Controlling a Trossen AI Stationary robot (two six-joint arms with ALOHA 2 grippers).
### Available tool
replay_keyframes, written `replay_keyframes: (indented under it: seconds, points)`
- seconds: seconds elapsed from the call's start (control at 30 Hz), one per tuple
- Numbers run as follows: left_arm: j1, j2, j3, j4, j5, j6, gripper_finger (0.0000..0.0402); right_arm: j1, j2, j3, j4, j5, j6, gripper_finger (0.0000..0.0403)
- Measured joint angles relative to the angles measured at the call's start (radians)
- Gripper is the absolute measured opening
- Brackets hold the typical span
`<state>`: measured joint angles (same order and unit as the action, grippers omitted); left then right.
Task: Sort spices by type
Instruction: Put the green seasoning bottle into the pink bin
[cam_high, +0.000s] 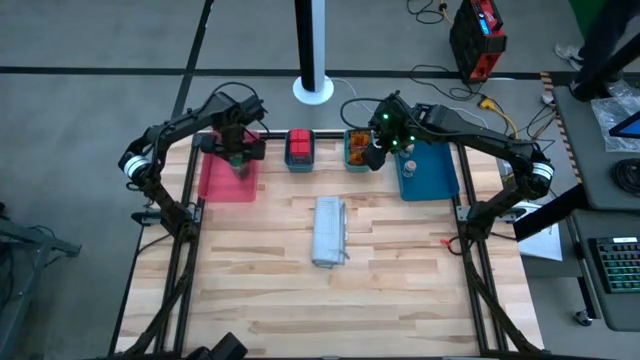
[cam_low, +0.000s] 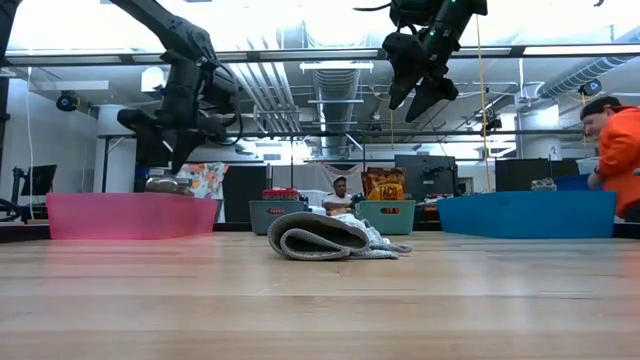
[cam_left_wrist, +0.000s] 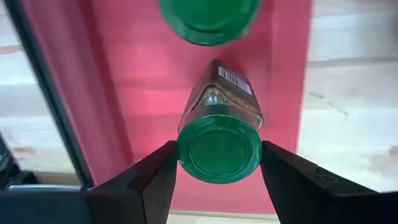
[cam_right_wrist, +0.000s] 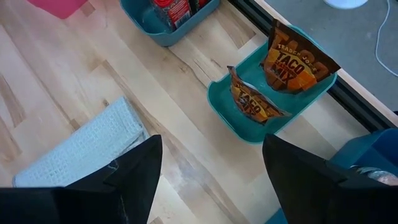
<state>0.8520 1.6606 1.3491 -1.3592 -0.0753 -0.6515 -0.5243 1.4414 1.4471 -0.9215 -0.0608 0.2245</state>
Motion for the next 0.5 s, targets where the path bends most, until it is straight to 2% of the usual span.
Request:
replay_keyframes:
  seconds: [0.33,0.5]
  points:
    - [0.001,-0.001,0.000,0.001,-0.008,-0.016,0.0249,0.000,0.000,0.000,0.006,0.000,0.000,0.0281]
    - [-0.002,-0.005,0.038,-0.054,0.003,0.034,0.0272,0.000,0.000,0.000,0.007,0.000,0.000,0.0278]
